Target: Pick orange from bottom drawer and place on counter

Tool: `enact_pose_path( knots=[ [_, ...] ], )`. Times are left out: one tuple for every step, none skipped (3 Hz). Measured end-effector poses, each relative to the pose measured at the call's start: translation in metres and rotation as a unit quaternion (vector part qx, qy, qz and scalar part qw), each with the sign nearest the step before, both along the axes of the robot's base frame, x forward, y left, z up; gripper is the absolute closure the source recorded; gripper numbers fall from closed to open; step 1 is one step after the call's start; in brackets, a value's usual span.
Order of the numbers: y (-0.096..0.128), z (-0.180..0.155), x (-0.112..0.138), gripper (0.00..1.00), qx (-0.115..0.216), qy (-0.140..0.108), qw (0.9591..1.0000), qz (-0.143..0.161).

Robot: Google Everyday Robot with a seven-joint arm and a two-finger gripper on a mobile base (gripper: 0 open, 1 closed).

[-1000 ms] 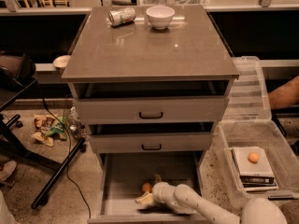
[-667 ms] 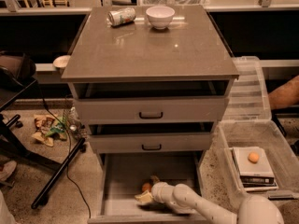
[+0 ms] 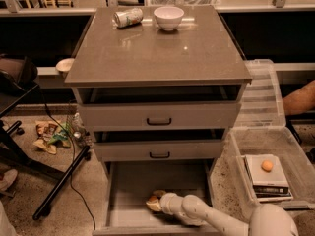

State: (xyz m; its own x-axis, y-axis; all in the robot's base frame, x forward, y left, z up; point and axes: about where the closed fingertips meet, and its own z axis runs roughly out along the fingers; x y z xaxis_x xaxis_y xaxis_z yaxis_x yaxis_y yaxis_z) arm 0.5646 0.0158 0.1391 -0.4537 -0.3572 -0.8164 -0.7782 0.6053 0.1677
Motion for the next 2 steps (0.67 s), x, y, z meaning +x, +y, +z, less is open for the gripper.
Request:
enact_pose_path(
  knots=[
    [-0.004,-0.003,-0.006,0.89,-0.005,0.006,1.0000,0.000],
    [-0.014,0.015,-0.009,1.00,-0.005,-0.009,0.9999,-0.002]
  ],
)
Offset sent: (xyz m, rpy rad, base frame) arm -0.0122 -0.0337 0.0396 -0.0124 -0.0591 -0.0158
